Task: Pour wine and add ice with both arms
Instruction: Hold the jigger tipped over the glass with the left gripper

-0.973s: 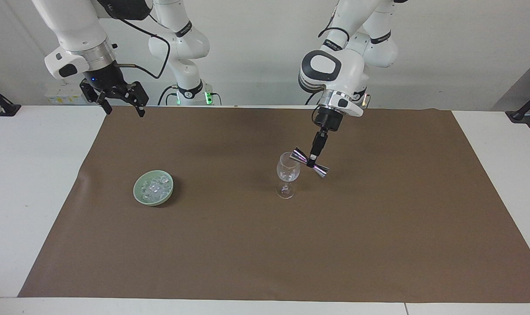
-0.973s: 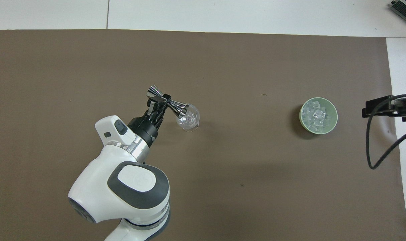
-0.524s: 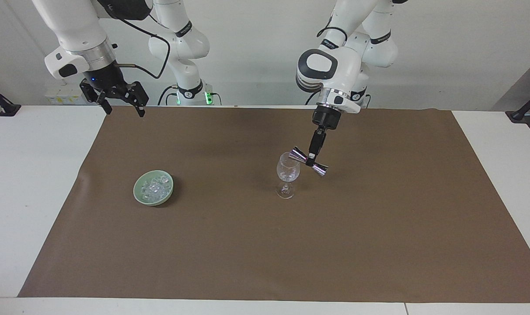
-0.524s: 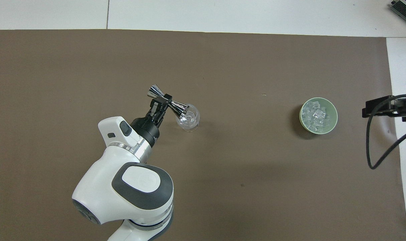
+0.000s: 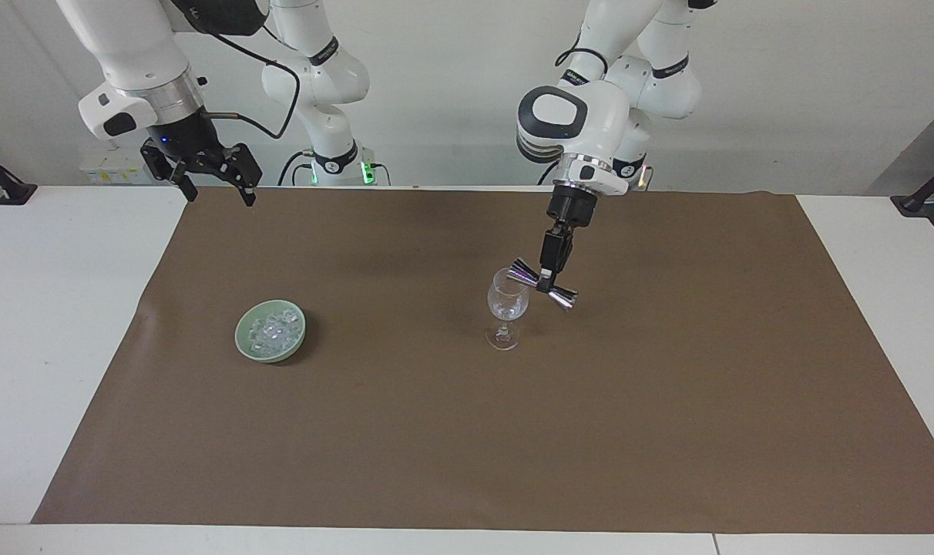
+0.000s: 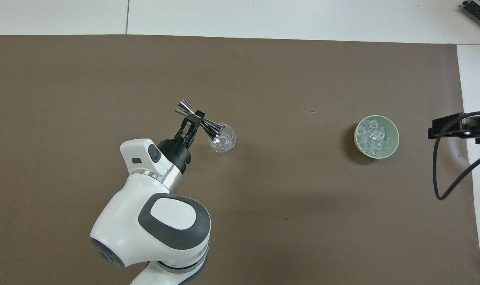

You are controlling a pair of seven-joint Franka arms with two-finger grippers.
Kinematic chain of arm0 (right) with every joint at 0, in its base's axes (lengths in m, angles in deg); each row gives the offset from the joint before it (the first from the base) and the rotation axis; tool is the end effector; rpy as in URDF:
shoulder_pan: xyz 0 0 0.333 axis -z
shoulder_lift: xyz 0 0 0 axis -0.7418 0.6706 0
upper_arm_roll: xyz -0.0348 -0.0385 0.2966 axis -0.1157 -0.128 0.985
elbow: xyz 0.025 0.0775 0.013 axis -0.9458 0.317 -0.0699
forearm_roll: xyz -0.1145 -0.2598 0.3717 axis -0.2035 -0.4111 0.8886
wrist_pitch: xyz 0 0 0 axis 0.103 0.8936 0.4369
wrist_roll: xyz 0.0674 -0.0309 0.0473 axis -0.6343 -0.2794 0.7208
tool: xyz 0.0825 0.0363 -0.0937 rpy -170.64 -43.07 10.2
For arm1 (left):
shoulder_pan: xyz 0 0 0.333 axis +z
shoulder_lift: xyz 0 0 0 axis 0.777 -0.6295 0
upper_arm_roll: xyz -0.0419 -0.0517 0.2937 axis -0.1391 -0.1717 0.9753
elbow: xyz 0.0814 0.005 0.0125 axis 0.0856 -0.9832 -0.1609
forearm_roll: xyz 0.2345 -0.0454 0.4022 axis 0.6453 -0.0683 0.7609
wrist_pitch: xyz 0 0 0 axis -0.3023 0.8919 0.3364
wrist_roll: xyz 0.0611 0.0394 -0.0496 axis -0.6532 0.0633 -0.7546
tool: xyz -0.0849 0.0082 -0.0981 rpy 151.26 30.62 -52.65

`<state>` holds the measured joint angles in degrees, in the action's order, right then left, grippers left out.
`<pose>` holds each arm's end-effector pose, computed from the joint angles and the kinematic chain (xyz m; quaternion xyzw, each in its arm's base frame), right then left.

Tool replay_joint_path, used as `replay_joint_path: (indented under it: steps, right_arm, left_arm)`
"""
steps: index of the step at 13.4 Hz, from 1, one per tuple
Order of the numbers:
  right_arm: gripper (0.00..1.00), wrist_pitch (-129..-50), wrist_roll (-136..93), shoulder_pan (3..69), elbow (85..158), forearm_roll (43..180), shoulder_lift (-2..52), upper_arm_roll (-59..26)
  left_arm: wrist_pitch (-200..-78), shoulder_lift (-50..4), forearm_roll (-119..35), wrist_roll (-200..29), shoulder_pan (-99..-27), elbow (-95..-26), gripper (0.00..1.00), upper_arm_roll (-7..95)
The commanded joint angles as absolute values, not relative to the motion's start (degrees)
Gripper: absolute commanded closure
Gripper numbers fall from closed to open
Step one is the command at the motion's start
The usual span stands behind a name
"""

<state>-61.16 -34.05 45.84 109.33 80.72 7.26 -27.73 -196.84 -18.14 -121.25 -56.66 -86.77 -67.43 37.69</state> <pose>0.6150 -0.0207 0.6007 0.9983 -0.0577 0.0022 0.0014 0.5210 -0.3512 0.3786 0.7816 0.4109 0.2752 0.3800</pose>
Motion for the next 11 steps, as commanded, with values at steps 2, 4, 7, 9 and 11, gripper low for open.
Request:
replay_joint_path:
  steps: [2,4,7,9,11]
  right_arm:
    - [0.00,-60.78,-32.72,46.13,110.39,81.86,6.16,-27.69]
    - [0.00,-60.78,-32.72,46.13,110.39,81.86,6.16,-27.69]
    - [0.00,-60.78,-32.72,46.13,110.39,81.86,6.16,-27.69]
    - [0.00,-60.78,-32.72,46.12,110.39,81.86,6.16,-27.69]
    - [0.00,-60.78,-32.72,46.13,110.39,81.86,6.16,-27.69]
  left_arm:
    - [-198.75,-19.01,-120.59,-53.51,-88.07,-65.87,1.00,38.38]
    - [-199.28,-19.01,-119.71,-51.93,-88.07,-65.52,1.00,38.38]
    - [-200.07,-19.10,-119.27,-49.47,-88.42,-64.90,1.00,38.38]
    - [-200.25,-19.10,-119.27,-48.85,-88.51,-64.72,1.00,38.38]
    - [-200.16,-19.10,-119.35,-48.85,-88.51,-64.72,1.00,38.38]
